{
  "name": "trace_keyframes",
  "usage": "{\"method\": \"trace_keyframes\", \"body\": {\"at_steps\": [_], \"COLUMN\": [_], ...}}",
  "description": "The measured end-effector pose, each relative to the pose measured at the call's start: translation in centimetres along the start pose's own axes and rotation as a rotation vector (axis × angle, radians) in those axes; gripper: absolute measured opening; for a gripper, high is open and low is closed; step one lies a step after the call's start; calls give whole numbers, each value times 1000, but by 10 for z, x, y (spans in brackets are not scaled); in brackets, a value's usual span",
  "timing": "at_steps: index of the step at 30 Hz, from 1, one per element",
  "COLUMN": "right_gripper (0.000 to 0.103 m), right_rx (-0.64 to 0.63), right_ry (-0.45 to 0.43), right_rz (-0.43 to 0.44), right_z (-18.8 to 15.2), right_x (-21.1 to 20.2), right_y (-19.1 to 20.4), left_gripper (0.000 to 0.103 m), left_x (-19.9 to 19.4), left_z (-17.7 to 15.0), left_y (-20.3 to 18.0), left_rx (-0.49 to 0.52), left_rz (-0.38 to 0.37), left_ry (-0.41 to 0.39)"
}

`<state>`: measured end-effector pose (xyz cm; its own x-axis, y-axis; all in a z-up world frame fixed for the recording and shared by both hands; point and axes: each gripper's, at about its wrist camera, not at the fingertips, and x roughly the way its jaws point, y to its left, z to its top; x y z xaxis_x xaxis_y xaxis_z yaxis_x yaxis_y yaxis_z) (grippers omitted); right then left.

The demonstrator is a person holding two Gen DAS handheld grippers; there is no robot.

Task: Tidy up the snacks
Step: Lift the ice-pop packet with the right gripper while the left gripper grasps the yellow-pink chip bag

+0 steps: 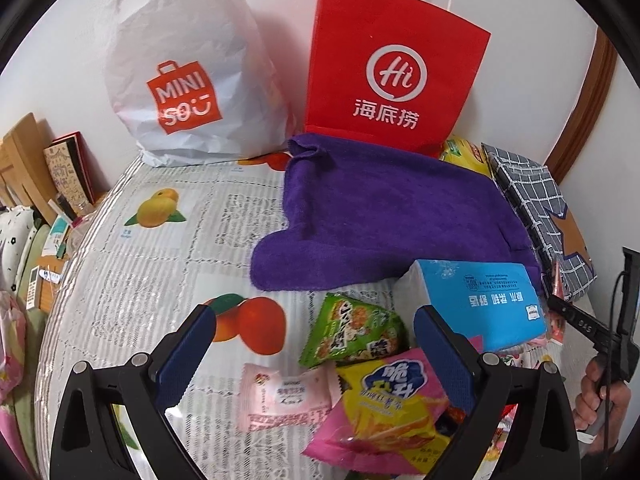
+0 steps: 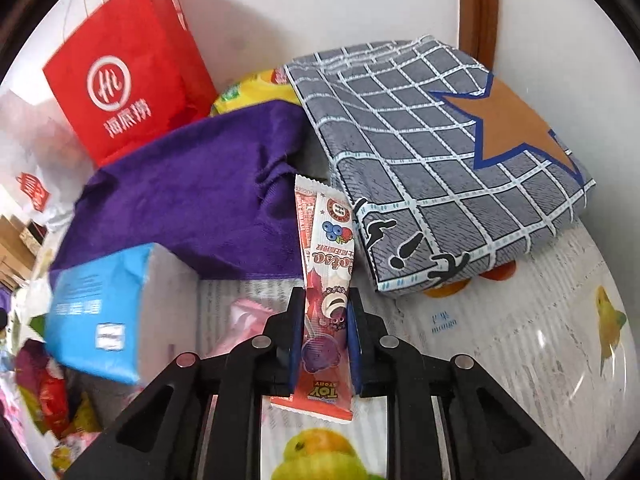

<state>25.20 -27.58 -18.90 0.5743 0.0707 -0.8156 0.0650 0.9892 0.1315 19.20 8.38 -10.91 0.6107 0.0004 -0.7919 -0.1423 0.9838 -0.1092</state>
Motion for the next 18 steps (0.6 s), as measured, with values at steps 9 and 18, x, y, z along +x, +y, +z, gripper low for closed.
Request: {"method": "trace_keyframes", "body": {"at_steps": [9, 18], "right_gripper": [19, 19], "right_rx": [-35, -72], "right_ry": [-52, -80], "right_rz": [-11, -15], "right_z": [-13, -34], "right_x": [-43, -76], "right_y": [16, 23], "left_gripper": [99, 99], "left_x": [-22, -18], "left_z": [-18, -35], "left_y": [10, -19], "left_rx": [-9, 60], "left_rz": [-50, -133], "left_ry": [0, 53]}}
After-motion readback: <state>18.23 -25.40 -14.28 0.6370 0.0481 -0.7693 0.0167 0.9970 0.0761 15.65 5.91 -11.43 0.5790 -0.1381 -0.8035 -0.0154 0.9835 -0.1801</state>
